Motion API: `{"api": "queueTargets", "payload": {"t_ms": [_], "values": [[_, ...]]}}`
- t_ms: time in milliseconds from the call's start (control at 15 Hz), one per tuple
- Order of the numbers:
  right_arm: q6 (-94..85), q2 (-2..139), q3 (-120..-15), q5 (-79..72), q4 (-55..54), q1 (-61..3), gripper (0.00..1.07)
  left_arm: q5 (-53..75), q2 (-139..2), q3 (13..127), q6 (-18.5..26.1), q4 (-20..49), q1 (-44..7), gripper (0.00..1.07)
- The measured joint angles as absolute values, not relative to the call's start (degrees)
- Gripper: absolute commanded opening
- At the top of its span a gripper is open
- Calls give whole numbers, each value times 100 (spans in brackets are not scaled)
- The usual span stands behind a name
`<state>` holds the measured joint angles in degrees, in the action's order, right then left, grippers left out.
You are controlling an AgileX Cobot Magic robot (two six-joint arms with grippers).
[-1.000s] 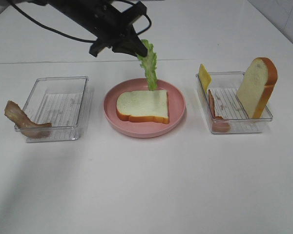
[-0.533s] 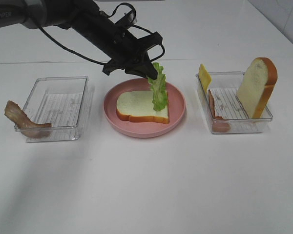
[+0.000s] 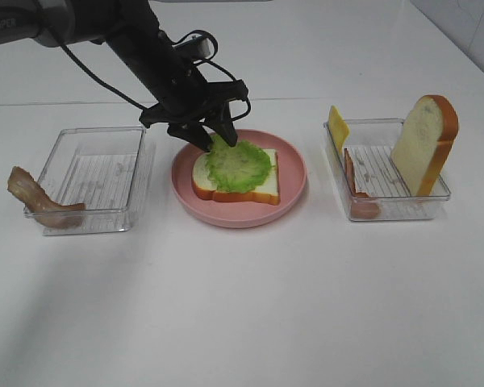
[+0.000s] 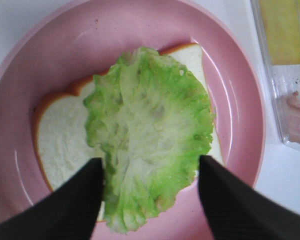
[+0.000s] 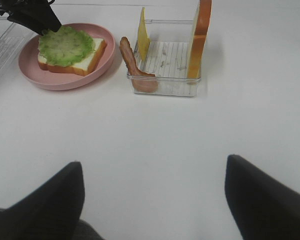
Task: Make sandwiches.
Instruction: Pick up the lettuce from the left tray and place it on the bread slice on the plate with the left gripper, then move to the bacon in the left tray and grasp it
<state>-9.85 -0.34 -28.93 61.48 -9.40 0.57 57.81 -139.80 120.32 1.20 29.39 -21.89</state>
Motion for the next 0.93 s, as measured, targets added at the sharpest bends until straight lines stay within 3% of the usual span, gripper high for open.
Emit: {"api": "queueTargets", "payload": {"t_ms": [67, 267, 467, 733, 933], "values": [[-985, -34, -2893, 6148, -940, 57, 74, 5827, -13980, 12032, 120, 2865, -2189, 87], [-985, -34, -2893, 6148, -940, 57, 74, 6119, -13980, 12095, 120, 2550, -2189, 88], [-985, -34, -2893, 6148, -940, 57, 74, 6790, -13980, 12634, 80, 1788, -2189, 88], [-985, -34, -2893, 6148, -940, 57, 74, 6944, -13705, 13155, -407, 630, -2177, 88], [-985, -34, -2893, 6148, -940, 57, 74, 6950, -13344, 13149, -464, 630, -2051, 88]]}}
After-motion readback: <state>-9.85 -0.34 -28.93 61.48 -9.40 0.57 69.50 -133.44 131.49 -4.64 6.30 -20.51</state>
